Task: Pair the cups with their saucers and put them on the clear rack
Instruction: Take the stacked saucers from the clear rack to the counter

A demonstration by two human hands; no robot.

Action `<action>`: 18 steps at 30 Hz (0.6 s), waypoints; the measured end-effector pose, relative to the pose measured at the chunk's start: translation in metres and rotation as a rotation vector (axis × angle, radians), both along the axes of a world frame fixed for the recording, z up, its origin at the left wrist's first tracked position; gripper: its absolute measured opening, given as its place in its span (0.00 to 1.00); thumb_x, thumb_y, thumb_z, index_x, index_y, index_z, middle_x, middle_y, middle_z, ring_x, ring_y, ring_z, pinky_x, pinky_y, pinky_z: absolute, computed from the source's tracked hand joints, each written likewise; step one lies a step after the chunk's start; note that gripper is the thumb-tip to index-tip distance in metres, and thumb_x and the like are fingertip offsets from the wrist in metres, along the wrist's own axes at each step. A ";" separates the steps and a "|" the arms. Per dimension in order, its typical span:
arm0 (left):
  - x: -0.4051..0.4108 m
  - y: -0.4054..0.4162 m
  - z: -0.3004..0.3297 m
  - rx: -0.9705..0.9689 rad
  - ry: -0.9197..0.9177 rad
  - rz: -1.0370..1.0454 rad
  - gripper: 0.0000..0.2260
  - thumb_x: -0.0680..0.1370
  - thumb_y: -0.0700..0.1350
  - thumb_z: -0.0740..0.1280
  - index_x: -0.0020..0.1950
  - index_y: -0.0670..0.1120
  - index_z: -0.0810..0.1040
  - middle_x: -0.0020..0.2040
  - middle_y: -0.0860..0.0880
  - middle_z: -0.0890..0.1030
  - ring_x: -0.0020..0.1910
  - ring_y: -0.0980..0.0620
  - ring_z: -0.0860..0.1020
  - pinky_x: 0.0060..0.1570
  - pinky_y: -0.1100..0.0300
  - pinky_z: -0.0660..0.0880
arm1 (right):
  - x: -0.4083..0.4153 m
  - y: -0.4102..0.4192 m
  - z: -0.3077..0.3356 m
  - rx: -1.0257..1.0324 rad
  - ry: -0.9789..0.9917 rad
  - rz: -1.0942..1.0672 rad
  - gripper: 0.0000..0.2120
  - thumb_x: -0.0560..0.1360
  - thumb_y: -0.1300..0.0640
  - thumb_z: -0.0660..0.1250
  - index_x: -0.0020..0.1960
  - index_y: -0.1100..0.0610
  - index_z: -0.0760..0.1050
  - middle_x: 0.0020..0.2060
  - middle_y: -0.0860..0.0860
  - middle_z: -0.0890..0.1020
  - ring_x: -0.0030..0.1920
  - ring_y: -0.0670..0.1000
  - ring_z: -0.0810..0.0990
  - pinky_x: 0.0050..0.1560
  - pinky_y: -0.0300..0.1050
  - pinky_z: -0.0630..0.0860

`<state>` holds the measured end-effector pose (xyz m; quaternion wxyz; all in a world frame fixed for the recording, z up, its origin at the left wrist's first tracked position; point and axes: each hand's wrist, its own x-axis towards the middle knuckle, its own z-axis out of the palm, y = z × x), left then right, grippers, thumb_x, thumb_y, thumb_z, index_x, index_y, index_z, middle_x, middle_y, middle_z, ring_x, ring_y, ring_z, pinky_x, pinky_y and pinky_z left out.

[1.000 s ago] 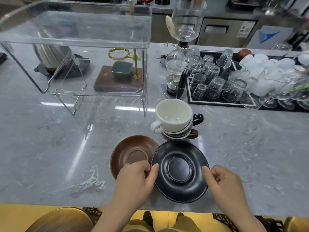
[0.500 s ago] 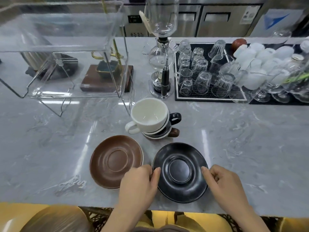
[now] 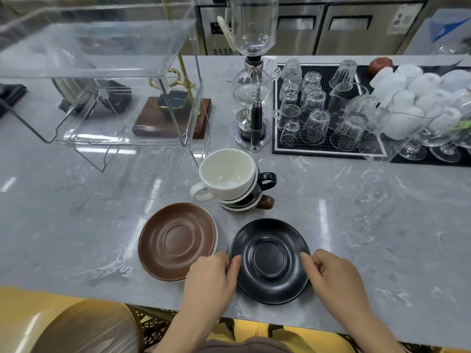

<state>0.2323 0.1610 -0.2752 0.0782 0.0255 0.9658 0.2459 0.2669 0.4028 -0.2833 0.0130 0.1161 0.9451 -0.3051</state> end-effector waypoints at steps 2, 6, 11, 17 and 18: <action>0.001 0.000 0.000 0.002 0.008 0.002 0.25 0.80 0.56 0.66 0.27 0.53 0.60 0.21 0.54 0.64 0.21 0.57 0.65 0.24 0.63 0.56 | -0.002 0.000 0.000 -0.004 -0.001 0.005 0.23 0.78 0.46 0.65 0.28 0.51 0.61 0.20 0.48 0.65 0.23 0.48 0.65 0.26 0.44 0.62; 0.003 0.002 0.000 -0.005 0.005 0.027 0.24 0.80 0.57 0.65 0.27 0.52 0.61 0.21 0.53 0.65 0.21 0.58 0.65 0.24 0.67 0.54 | -0.004 0.001 -0.002 0.014 -0.022 0.001 0.23 0.78 0.46 0.65 0.28 0.51 0.61 0.19 0.48 0.65 0.23 0.48 0.66 0.26 0.43 0.61; 0.002 0.004 0.004 -0.063 -0.017 0.029 0.24 0.80 0.58 0.63 0.28 0.52 0.60 0.22 0.53 0.66 0.23 0.57 0.66 0.24 0.66 0.55 | -0.009 0.003 -0.001 0.039 -0.060 -0.006 0.24 0.77 0.43 0.65 0.27 0.51 0.61 0.20 0.49 0.67 0.25 0.48 0.68 0.26 0.42 0.62; 0.000 0.005 0.008 -0.102 -0.033 0.024 0.25 0.80 0.60 0.63 0.28 0.52 0.59 0.23 0.53 0.65 0.23 0.58 0.65 0.24 0.66 0.54 | -0.011 0.004 0.002 0.035 -0.077 0.013 0.25 0.76 0.42 0.65 0.27 0.51 0.61 0.20 0.49 0.67 0.26 0.48 0.69 0.27 0.42 0.62; 0.000 0.005 0.008 -0.099 -0.030 0.024 0.25 0.80 0.60 0.63 0.28 0.52 0.59 0.23 0.53 0.65 0.23 0.58 0.64 0.24 0.66 0.54 | -0.011 0.005 0.002 0.031 -0.079 0.017 0.25 0.76 0.42 0.65 0.27 0.51 0.61 0.20 0.49 0.67 0.26 0.48 0.69 0.27 0.42 0.62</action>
